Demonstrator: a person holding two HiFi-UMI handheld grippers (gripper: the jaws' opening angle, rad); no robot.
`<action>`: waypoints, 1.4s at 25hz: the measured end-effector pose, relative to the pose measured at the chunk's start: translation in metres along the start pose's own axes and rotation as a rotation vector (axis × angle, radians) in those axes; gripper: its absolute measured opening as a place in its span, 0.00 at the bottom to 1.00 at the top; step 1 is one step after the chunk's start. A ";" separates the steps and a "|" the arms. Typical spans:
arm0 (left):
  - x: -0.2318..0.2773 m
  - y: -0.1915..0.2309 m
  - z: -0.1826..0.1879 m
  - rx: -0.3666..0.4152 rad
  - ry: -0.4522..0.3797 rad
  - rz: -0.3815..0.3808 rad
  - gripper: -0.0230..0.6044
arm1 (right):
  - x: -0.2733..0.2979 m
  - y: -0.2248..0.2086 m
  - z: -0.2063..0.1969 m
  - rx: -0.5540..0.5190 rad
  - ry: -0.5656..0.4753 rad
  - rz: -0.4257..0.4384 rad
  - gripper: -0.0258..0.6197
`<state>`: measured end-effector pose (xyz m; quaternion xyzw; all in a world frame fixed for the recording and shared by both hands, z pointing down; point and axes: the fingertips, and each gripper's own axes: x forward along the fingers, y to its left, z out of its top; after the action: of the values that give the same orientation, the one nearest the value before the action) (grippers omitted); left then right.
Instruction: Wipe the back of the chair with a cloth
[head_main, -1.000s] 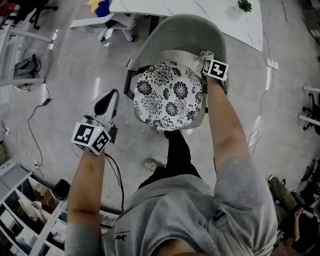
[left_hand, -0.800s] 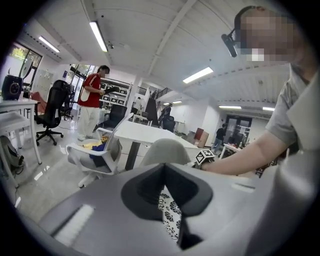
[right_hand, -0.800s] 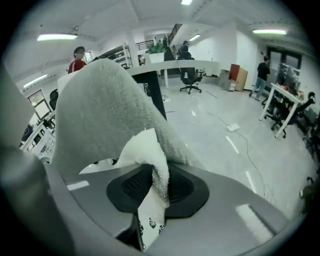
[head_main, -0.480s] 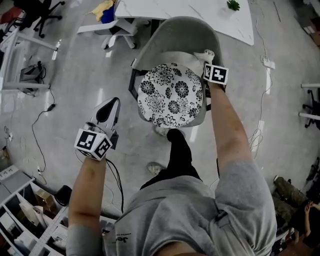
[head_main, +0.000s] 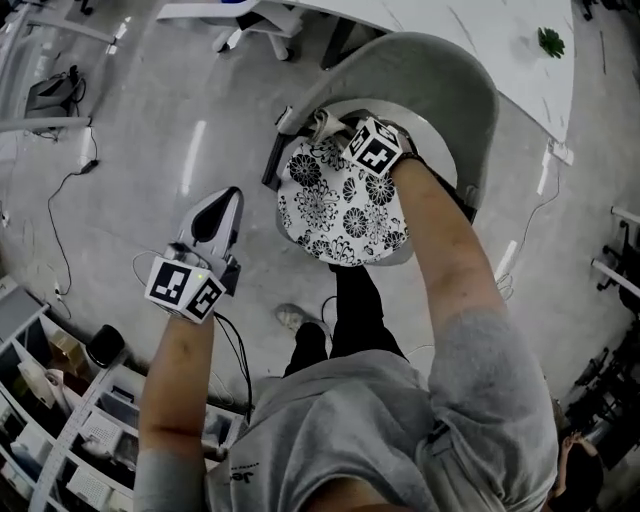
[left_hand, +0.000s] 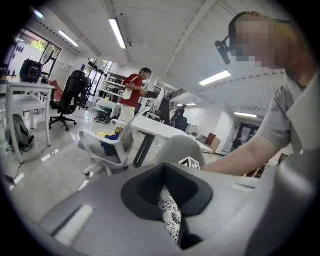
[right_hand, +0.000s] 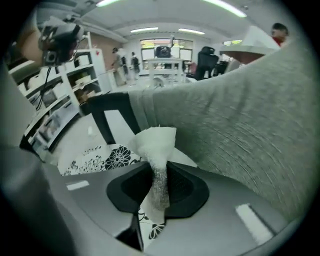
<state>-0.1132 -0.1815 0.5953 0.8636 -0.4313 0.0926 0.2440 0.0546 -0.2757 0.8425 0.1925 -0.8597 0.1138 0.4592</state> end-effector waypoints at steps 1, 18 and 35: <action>0.004 0.005 -0.005 -0.017 0.005 0.009 0.13 | 0.012 0.003 0.001 -0.053 0.023 0.030 0.14; 0.049 0.021 -0.001 -0.073 0.041 0.022 0.13 | 0.007 -0.096 -0.045 0.679 -0.038 -0.216 0.15; 0.057 -0.038 0.001 -0.008 0.055 -0.116 0.13 | -0.120 -0.115 -0.193 1.252 -0.130 -0.635 0.15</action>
<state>-0.0485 -0.2026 0.6028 0.8833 -0.3741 0.1001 0.2642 0.3092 -0.2806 0.8507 0.6687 -0.5607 0.4356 0.2207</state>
